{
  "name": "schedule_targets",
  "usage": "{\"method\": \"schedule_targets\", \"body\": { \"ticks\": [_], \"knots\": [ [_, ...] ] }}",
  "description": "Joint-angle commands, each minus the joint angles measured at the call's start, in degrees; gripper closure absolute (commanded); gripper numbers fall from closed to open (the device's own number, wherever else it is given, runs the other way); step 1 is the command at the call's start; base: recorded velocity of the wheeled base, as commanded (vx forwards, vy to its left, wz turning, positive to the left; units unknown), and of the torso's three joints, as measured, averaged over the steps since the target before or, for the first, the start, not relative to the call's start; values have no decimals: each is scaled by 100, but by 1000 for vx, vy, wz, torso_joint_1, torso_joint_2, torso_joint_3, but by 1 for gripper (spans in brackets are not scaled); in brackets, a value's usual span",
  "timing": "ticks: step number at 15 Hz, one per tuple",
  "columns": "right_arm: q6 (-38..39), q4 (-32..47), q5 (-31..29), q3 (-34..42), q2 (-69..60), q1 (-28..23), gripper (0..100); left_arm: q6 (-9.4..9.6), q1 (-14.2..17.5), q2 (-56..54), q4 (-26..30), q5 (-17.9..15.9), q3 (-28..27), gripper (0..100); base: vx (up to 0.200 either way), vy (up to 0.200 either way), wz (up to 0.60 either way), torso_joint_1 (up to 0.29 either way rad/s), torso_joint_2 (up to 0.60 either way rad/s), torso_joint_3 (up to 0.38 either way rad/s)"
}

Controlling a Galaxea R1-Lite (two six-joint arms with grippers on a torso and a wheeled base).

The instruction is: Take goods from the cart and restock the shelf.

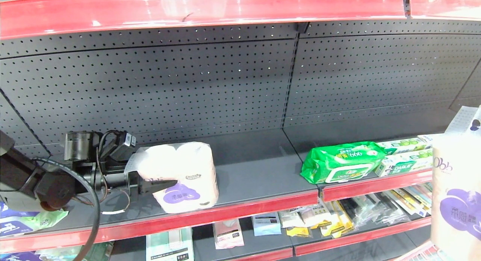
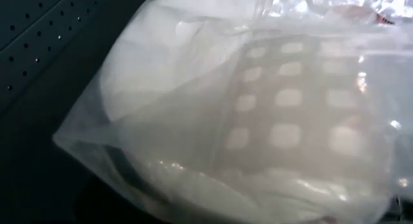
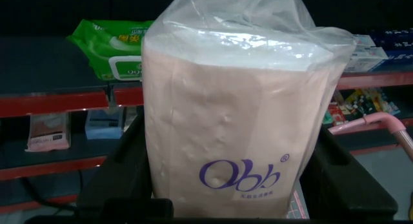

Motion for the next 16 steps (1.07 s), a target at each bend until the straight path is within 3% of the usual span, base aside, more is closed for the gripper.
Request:
{"method": "schedule_targets", "body": {
  "ticks": [1,15,16],
  "knots": [
    [5,1,1,-7,0,-1,100,23,1,9,20,5,21,100,0,0,0,0,0,0],
    [-4,1,-8,-16,-8,-1,100,-65,1,-26,29,66,29,100,0,0,0,0,0,0],
    [-4,1,-8,-16,-8,-9,100,-74,1,-26,37,66,12,0,0,0,0,0,0,0]
  ]
}}
